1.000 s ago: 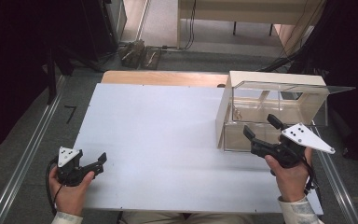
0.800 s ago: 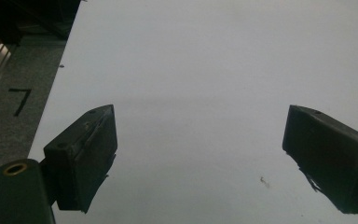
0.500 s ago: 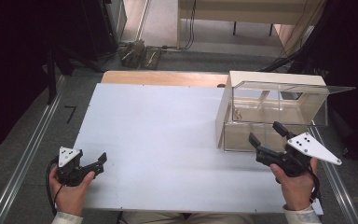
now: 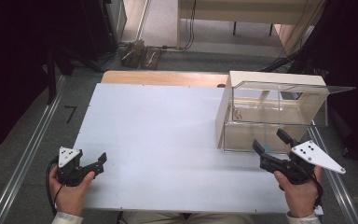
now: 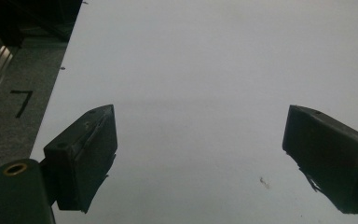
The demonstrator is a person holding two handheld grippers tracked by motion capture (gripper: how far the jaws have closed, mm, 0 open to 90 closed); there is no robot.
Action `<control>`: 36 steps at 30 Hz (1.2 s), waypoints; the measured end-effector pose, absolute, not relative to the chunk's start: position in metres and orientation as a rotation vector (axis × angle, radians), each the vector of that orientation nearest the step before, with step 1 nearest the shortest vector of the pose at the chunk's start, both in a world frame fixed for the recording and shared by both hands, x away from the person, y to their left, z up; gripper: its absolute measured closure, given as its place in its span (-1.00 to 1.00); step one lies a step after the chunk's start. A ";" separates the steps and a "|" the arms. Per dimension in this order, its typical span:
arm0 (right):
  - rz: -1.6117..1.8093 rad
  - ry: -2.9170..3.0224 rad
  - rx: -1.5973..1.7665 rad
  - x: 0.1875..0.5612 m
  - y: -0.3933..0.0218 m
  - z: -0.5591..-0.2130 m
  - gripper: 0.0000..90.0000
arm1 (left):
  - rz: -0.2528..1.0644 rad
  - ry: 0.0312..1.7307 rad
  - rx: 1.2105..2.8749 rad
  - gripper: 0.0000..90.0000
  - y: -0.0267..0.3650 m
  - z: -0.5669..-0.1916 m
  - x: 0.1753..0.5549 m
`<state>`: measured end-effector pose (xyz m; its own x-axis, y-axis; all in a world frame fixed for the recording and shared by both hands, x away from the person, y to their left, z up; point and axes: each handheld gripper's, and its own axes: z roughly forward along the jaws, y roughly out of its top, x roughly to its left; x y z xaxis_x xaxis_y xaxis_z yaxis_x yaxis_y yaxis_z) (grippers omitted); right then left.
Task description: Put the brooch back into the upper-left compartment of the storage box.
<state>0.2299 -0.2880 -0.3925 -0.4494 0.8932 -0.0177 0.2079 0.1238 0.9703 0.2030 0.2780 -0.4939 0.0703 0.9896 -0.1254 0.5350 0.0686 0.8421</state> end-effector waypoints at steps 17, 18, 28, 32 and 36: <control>1.324 1.762 1.131 0.224 -0.302 -0.413 -0.72 | 0.736 1.564 1.572 -0.78 0.278 -0.494 0.203; 1.317 1.758 1.139 0.223 -0.302 -0.414 -0.72 | 0.736 1.565 1.570 -0.78 0.278 -0.494 0.203; 1.271 1.748 1.177 0.220 -0.312 -0.424 -0.72 | 0.737 1.565 1.570 -0.78 0.278 -0.494 0.203; 1.236 1.737 1.200 0.218 -0.318 -0.430 -0.72 | 0.736 1.565 1.572 -0.78 0.278 -0.494 0.203; 1.204 1.719 1.228 0.217 -0.327 -0.436 -0.72 | 0.737 1.565 1.571 -0.78 0.278 -0.494 0.203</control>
